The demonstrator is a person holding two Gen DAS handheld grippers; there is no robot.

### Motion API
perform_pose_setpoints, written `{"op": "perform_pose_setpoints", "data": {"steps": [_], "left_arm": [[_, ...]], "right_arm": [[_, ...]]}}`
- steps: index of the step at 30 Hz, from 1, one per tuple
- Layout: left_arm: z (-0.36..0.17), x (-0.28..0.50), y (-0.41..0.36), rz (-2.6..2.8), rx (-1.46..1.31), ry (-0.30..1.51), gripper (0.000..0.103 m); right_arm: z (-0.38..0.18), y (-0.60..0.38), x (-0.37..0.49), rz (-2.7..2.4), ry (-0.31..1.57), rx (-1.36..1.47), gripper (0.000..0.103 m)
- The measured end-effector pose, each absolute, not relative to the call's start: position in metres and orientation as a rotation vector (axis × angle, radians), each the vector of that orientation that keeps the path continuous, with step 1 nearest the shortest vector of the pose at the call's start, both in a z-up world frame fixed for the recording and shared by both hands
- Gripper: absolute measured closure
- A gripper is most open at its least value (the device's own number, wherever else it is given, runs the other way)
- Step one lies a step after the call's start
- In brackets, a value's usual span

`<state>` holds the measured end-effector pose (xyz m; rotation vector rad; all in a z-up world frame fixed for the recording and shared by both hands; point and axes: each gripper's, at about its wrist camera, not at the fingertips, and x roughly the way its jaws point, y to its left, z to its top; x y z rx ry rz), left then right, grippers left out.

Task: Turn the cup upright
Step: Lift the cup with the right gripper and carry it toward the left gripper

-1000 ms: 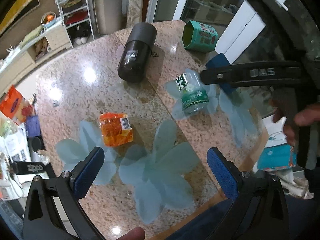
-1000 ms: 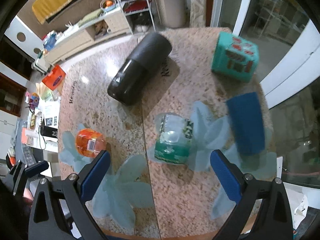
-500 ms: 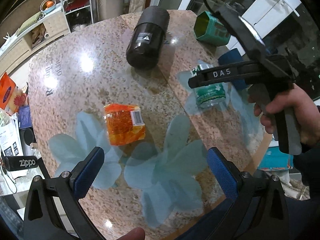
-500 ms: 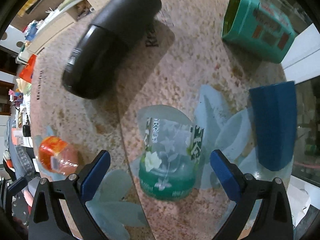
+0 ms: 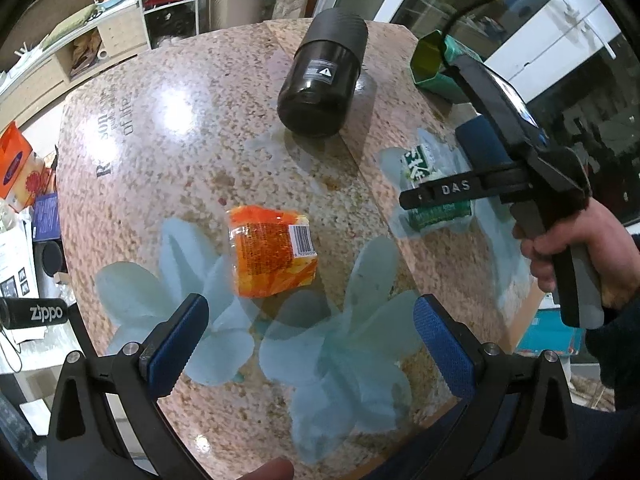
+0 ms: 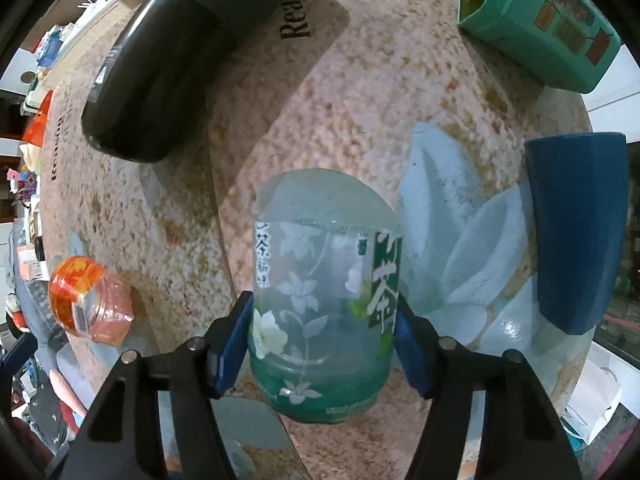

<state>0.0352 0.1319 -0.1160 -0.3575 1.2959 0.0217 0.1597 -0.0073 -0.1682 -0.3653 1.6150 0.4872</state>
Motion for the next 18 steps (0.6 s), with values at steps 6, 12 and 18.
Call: {"op": "perform_pose_setpoints", "data": {"steps": [6,12,18], "left_arm": [[-0.115,0.028,0.135,0.062,-0.371,1.289,0.0],[-0.117,0.023,0.129,0.128,-0.324,1.302,0.0],[-0.123,0.015,0.115,0.122,-0.339,1.324,0.0]], "right_arm": [[-0.149,-0.021,0.153,0.55,1.614,-0.325,0.041],[-0.132,-0.031,0.129,0.597,1.601,-0.337,0.041],[-0.136,-0.053,0.104,0.603,1.588,-0.376,0.04]]}}
